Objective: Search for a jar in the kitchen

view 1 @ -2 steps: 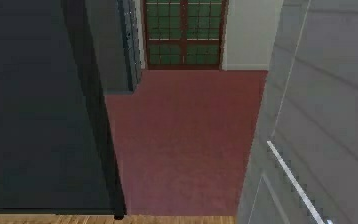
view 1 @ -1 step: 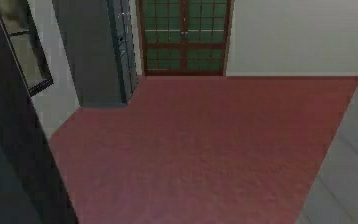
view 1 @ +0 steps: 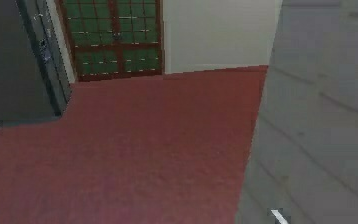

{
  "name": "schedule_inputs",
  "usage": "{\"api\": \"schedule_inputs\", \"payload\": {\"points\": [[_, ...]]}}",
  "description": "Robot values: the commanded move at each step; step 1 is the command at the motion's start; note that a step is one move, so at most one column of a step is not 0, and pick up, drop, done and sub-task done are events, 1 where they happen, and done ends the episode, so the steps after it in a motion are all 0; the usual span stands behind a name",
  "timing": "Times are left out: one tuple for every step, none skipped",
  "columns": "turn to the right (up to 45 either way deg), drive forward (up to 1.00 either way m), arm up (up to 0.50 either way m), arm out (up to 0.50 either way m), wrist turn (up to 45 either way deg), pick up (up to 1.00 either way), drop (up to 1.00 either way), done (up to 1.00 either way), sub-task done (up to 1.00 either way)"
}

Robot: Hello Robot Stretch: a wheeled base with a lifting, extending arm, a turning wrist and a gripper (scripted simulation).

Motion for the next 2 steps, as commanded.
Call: {"api": "schedule_inputs", "payload": {"points": [[0.0,0.9,0.0,0.0,0.0,0.0,0.0,0.0,0.0],[27.0,0.0,0.0,0.0,0.0,0.0,0.0,0.0,0.0]]}}
